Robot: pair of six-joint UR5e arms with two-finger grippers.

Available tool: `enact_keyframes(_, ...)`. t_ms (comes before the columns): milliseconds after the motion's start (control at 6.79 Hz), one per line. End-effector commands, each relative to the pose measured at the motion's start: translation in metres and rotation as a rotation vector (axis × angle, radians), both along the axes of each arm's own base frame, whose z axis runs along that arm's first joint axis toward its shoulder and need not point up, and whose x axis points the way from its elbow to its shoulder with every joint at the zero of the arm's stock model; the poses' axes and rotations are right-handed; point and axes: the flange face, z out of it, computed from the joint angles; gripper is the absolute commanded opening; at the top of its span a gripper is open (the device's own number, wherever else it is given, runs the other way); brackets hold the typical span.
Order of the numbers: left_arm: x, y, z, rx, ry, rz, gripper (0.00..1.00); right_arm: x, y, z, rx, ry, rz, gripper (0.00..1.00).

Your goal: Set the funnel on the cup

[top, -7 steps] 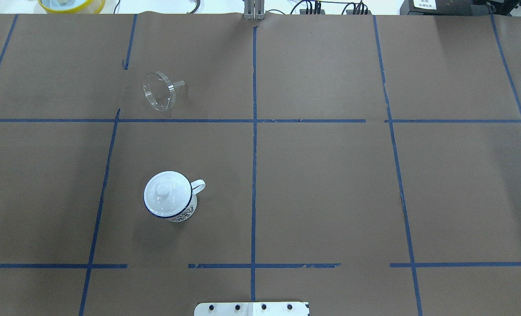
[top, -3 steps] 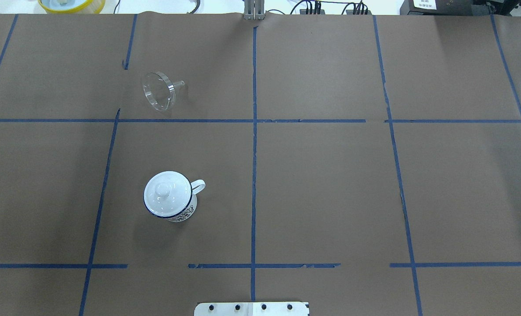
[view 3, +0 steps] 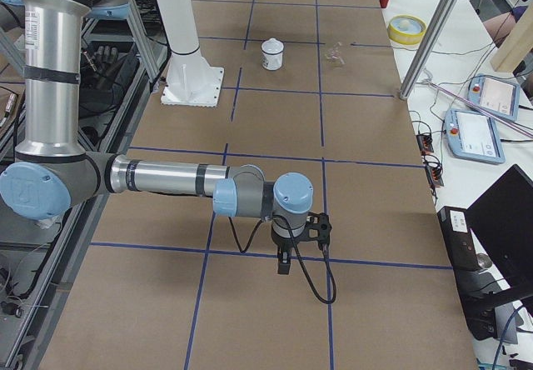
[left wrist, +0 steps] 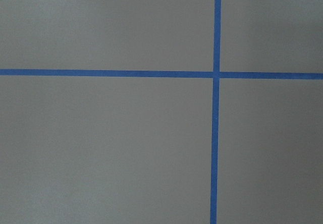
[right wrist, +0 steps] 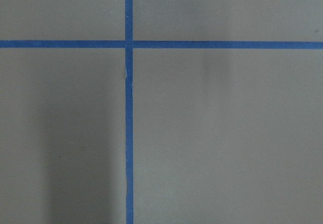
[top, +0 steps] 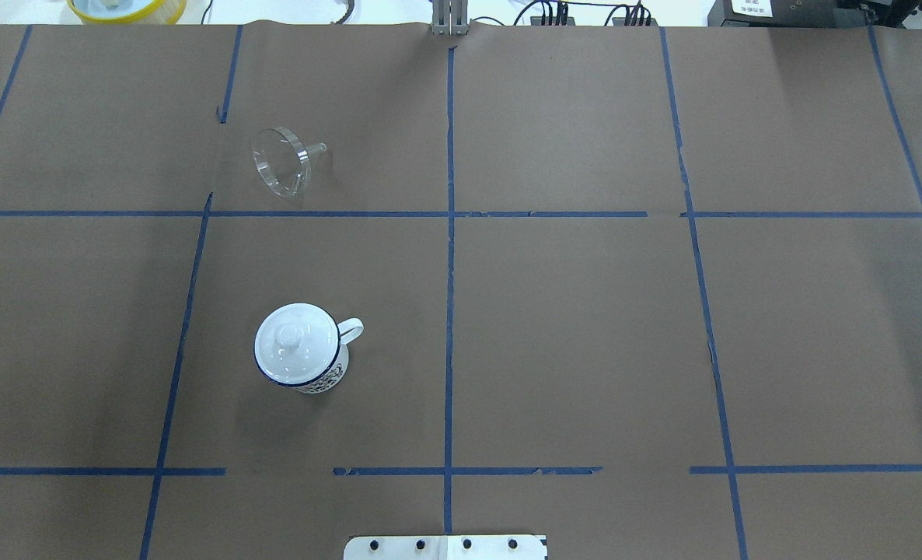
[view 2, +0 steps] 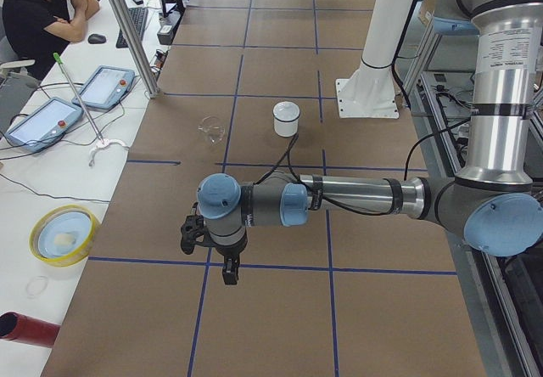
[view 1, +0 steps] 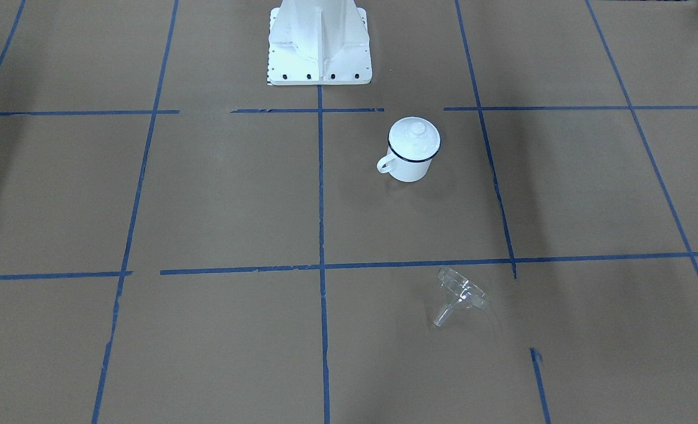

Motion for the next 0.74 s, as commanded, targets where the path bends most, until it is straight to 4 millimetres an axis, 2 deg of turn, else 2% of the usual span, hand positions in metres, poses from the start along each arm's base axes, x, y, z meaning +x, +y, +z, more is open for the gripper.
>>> enact_keyframes(0, 0.005, -0.004, -0.003, 0.035, 0.004, 0.01, 1.0, 0.0, 0.0, -0.001, 0.001, 0.0, 0.0, 1.0)
enact_keyframes(147, 0.014, -0.01, -0.012, 0.123, 0.005, 0.026, 1.0, 0.0, 0.0, 0.0, 0.0, 0.0, 0.0, 1.0)
enact_keyframes(294, 0.021, -0.014, -0.021, 0.14, 0.006, 0.033, 1.0, 0.0, 0.0, 0.0, 0.0, 0.0, 0.0, 1.0)
enact_keyframes(442, 0.05, -0.019, -0.048, 0.13, 0.014, 0.013, 1.0, 0.0, 0.0, 0.0, 0.0, 0.0, 0.0, 1.0)
enact_keyframes(589, 0.068, -0.022, -0.077, 0.118, 0.031, -0.045, 1.0, 0.0, 0.0, 0.0, 0.0, 0.0, 0.0, 1.0)
